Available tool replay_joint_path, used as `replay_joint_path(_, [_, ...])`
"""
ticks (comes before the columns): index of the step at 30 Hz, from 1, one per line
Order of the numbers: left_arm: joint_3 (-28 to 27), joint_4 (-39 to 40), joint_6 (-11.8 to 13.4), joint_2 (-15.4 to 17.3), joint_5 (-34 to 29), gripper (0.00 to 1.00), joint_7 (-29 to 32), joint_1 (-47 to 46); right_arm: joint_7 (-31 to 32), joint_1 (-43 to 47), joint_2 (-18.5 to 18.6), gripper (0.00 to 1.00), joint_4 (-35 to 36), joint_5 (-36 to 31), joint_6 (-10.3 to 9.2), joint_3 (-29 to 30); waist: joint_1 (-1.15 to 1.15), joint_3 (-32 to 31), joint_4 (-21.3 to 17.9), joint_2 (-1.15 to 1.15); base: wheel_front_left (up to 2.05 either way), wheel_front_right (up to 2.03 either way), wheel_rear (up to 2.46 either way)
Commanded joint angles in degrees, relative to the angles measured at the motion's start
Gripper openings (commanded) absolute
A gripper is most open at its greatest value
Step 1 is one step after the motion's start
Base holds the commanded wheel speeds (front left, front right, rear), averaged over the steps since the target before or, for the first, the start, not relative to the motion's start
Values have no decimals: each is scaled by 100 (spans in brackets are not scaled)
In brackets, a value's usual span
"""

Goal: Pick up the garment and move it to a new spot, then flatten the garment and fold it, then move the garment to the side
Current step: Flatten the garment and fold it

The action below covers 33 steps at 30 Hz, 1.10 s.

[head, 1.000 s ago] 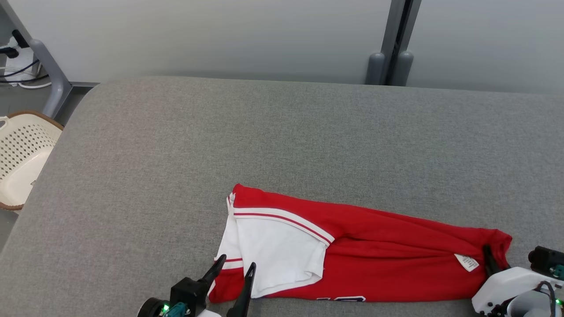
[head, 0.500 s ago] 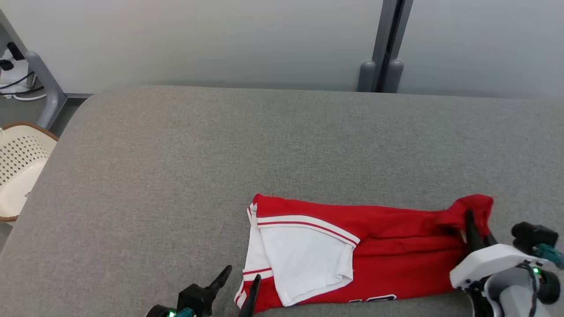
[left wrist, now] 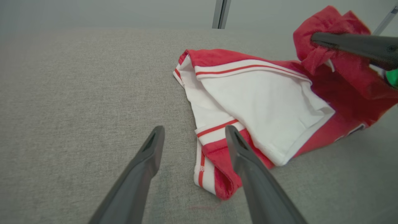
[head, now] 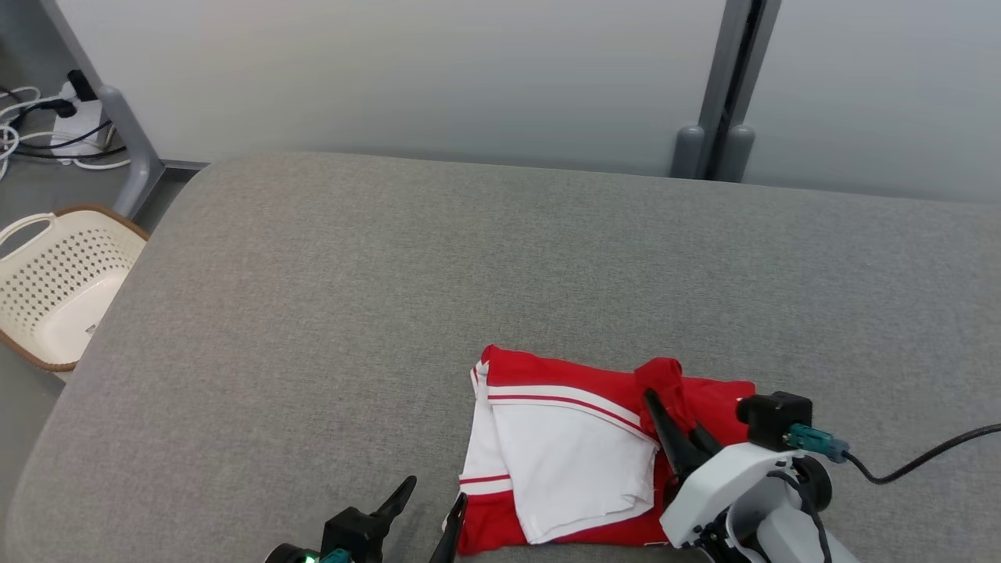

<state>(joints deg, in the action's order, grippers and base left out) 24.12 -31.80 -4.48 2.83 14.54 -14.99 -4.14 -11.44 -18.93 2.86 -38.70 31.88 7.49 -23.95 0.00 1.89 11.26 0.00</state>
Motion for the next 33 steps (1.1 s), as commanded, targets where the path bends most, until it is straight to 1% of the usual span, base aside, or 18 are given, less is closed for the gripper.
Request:
replay_joint_path(1, [5,30,18,21,-9,100,-24,-78,15,-88,20,0,39,59,0,-88,0,28,126,0,0,0,0])
replay_joint_path(2, [26,46,28,20,15,100,-24,-83,21,-125,20,0,52,163,0,-248,0,41,196,0,0,0,0])
replay_joint_path(3, [63,86,52,21,37,100,-24,-107,31,-208,22,0,56,340,0,-552,0,71,342,0,0,0,0])
replay_joint_path(7, [134,156,94,21,54,100,-24,-139,-27,-418,22,0,-34,584,0,-1055,0,117,649,0,0,0,0])
replay_joint_path(11, [174,234,118,21,74,100,-24,-140,-107,-602,22,0,-253,711,0,-1366,0,156,896,0,0,0,0])
replay_joint_path(15, [187,285,148,19,69,100,-24,-148,-188,-759,22,0,-487,876,0,-1586,0,192,1010,0,0,0,0])
replay_joint_path(16, [183,295,151,19,68,100,-24,-147,-216,-796,22,4,-532,922,0,-1630,0,198,1021,0,0,0,0])
replay_joint_path(17, [179,307,159,19,70,100,-24,-143,-244,-818,21,63,-568,983,0,-1671,0,202,1025,0,0,0,0])
replay_joint_path(18, [173,316,172,19,69,100,-24,-136,-261,-838,22,100,-563,1052,0,-1705,0,207,1020,0,0,0,0])
replay_joint_path(23, [105,347,215,19,54,100,-24,-131,-351,-944,24,100,-447,1316,0,-1829,0,224,890,0,0,0,0])
replay_joint_path(25, [68,373,250,20,1,100,-24,-173,-376,-1003,30,100,-433,1322,0,-1743,0,216,785,0,0,0,0])
replay_joint_path(28, [-47,455,331,20,-61,100,-24,-223,-383,-1041,36,100,-311,1001,0,-1141,0,200,578,0,0,0,0])
replay_joint_path(33, [-329,590,495,22,-216,100,-24,-217,-377,-637,46,100,-51,-266,0,274,0,155,157,0,0,0,0])
